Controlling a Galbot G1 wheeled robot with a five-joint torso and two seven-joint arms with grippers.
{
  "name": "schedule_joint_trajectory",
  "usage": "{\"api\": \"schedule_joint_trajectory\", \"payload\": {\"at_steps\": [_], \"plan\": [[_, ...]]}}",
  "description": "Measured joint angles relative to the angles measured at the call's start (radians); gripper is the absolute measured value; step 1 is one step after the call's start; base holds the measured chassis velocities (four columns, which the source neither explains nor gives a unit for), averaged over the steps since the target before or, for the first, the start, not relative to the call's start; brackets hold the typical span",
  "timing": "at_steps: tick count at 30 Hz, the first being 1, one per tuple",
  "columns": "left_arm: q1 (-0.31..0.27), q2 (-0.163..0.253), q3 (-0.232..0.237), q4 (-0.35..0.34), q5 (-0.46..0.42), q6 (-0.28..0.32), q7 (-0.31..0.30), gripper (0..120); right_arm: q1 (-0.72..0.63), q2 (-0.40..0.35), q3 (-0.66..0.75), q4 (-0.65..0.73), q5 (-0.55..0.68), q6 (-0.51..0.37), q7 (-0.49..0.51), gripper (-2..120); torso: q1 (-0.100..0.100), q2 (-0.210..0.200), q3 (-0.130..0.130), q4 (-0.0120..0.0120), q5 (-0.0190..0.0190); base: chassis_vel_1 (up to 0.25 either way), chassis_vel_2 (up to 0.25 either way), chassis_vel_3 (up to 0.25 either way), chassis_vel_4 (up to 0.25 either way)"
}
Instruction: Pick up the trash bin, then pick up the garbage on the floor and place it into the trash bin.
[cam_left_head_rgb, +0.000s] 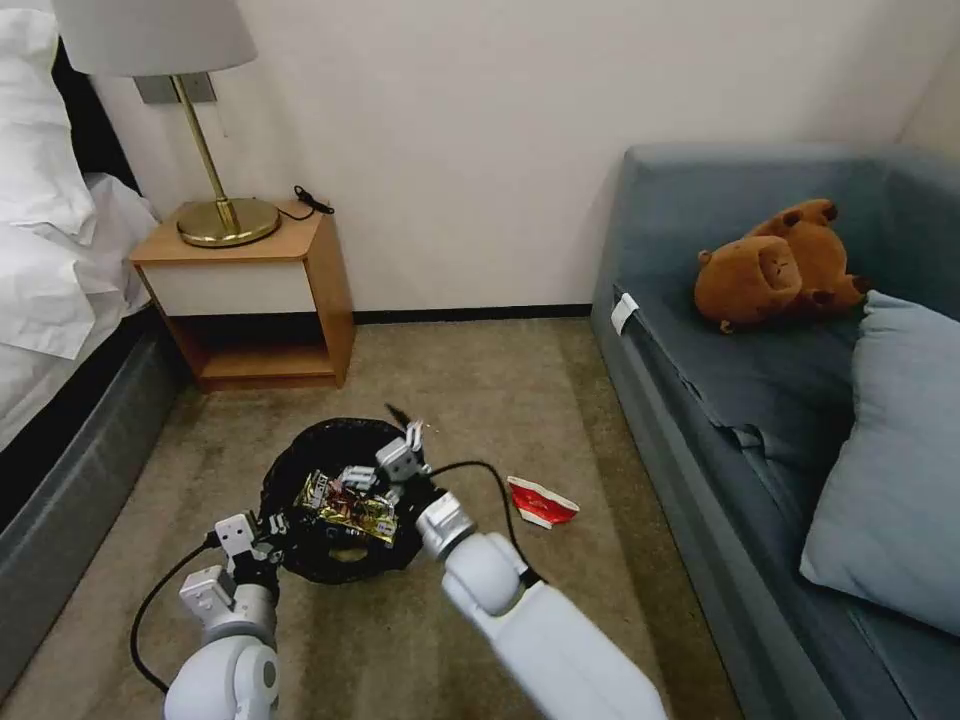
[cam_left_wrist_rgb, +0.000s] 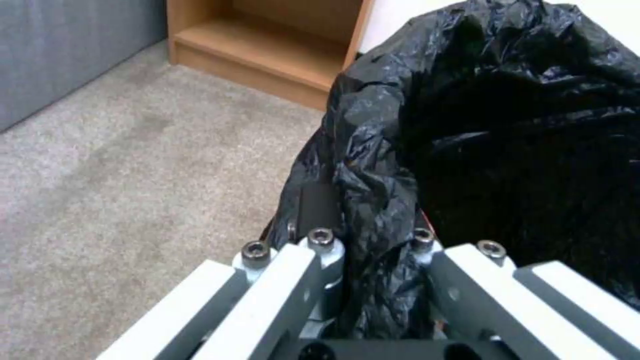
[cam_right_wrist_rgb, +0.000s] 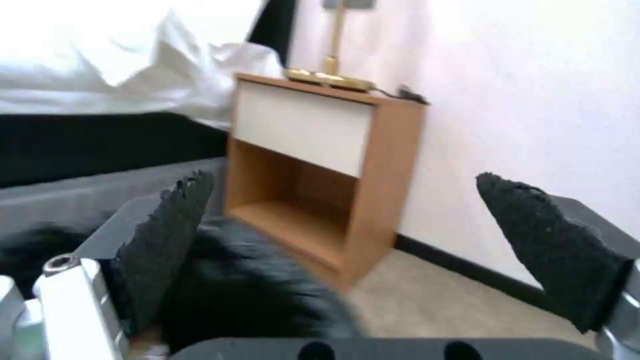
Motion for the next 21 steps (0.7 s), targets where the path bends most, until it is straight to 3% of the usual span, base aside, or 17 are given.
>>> {"api": "schedule_joint_trajectory", "payload": {"at_steps": [2,3,4,19,21], "plan": [[0.002,0.003,-0.005,0.000,-0.004,-0.001,0.000,3,0.021,-0.014,0.036,0.015,0.017,-0.086,0.014,100,0.000,0.000,0.000,0.0000,0.0000,0.000,0.000,0.000,0.000],[0.002,0.003,-0.005,0.000,-0.004,-0.001,0.000,3,0.021,-0.014,0.036,0.015,0.017,-0.086,0.014,100,0.000,0.000,0.000,0.0000,0.0000,0.000,0.000,0.000,0.000],[0.004,0.005,-0.008,0.000,-0.008,-0.001,0.000,3,0.041,-0.029,0.070,0.016,0.017,-0.153,0.017,100,0.000,0.000,0.000,0.0000,0.0000,0.000,0.000,0.000,0.000],[0.007,0.008,-0.017,0.002,-0.019,-0.005,0.001,3,0.082,-0.086,0.245,-0.172,-0.042,-0.270,-0.100,100,0.000,0.000,0.000,0.0000,0.0003,0.000,0.000,0.000,0.000],[0.007,0.009,-0.018,0.002,-0.020,-0.006,0.000,3,0.083,-0.098,0.265,-0.195,-0.050,-0.334,-0.112,100,0.000,0.000,0.000,-0.0001,0.0002,0.000,0.000,0.000,0.000]]}}
